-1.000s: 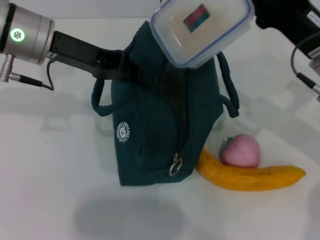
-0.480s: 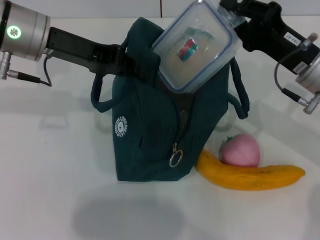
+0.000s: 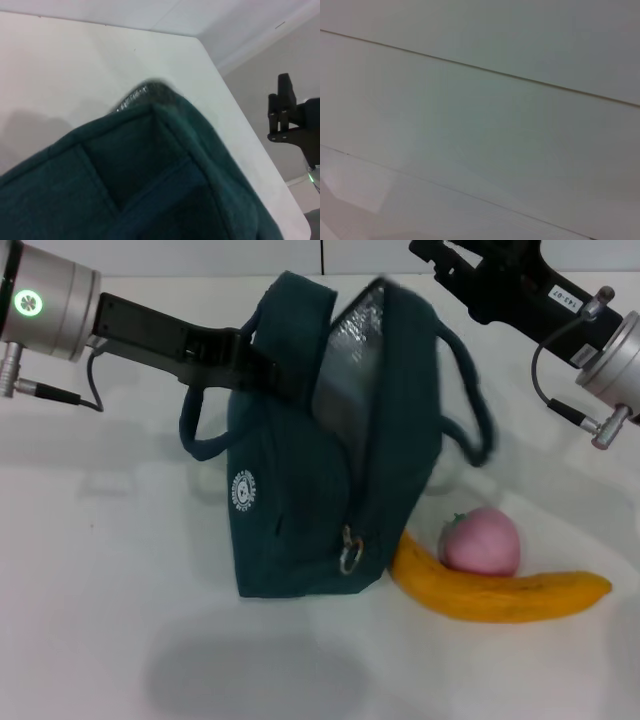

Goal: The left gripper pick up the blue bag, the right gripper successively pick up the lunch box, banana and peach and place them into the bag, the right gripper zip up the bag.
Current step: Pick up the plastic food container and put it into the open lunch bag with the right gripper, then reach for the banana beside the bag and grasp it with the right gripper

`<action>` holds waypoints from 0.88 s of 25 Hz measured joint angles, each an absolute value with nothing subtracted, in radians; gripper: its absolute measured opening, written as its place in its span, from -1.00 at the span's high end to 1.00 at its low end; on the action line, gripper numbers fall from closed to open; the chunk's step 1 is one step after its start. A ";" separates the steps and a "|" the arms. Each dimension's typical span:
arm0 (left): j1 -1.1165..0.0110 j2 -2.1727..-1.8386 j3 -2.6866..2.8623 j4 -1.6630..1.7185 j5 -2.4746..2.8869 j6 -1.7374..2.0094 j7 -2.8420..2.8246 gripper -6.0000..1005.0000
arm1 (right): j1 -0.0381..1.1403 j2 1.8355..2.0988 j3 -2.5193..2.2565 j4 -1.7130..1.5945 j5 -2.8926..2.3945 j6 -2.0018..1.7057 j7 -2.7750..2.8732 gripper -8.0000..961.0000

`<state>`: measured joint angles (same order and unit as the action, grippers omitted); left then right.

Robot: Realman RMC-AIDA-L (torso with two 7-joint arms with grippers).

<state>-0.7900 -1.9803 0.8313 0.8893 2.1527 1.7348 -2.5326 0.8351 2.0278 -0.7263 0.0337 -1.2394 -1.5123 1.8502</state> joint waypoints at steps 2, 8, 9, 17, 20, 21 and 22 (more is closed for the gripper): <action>-0.789 -1.980 0.831 0.890 2.153 1.735 -2.533 0.92 | 0.836 2.028 -0.726 0.030 -1.239 -1.515 1.849 0.29; -0.785 -1.980 0.829 0.890 2.155 1.735 -2.533 0.92 | 0.826 2.028 -0.724 -0.021 -1.237 -1.530 1.848 -0.03; -0.781 -1.980 0.829 0.889 2.156 1.735 -2.533 0.92 | 0.817 2.028 -0.726 -0.041 -1.237 -1.537 1.847 -0.08; -0.761 -1.983 0.823 0.888 2.151 1.729 -2.530 0.92 | 0.689 2.014 -0.775 -0.265 -1.239 -1.631 1.834 -0.46; -0.749 -1.987 0.815 0.889 2.148 1.718 -2.517 0.92 | 0.629 2.005 -0.819 -0.360 -1.240 -1.660 1.834 -0.63; -0.746 -1.987 0.815 0.889 2.147 1.715 -2.514 0.92 | 0.608 1.996 -0.848 -0.388 -1.242 -1.663 1.834 -0.68; -0.743 -1.988 0.815 0.888 2.143 1.712 -2.512 0.92 | 0.591 1.986 -0.876 -0.410 -1.246 -1.664 1.833 -0.73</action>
